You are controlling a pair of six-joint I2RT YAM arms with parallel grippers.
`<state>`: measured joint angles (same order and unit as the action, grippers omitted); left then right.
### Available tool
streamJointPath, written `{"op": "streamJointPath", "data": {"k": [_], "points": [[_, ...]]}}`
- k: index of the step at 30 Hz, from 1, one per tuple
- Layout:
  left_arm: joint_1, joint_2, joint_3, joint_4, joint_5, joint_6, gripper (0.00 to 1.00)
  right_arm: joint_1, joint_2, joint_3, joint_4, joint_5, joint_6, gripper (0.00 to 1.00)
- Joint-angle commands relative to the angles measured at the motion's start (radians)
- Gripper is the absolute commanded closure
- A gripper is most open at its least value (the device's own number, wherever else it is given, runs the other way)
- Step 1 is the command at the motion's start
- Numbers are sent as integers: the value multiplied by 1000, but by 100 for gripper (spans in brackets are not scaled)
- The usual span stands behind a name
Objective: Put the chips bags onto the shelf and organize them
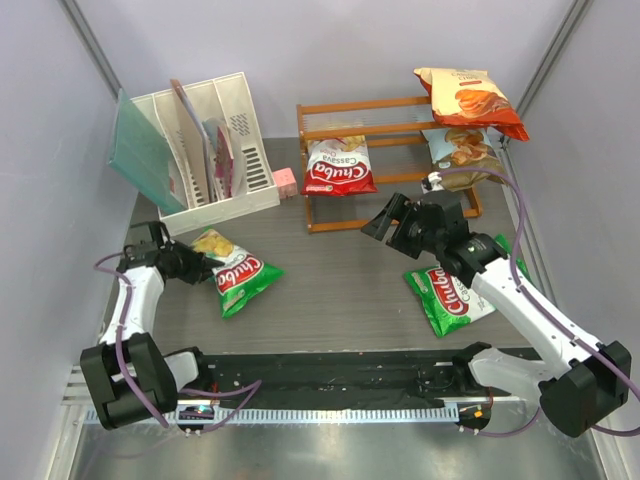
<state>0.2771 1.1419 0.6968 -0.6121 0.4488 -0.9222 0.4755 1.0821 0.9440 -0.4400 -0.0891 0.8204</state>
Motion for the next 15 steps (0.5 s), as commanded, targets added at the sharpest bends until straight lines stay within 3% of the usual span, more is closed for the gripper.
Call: {"op": "streamJointPath", "data": {"k": [1, 6, 10, 15], "points": [[-15, 38, 20, 35, 59, -118, 100, -2, -1, -28, 66, -101, 54, 18], [-73, 21, 18, 80, 11, -205, 100, -3, 73, -39, 102, -193, 95, 18], [-148, -8, -55, 219, -13, -312, 100, 5, 139, -66, 246, -262, 167, 18], [-228, 12, -63, 275, -67, -340, 100, 101, 235, -42, 333, -229, 175, 18]]}}
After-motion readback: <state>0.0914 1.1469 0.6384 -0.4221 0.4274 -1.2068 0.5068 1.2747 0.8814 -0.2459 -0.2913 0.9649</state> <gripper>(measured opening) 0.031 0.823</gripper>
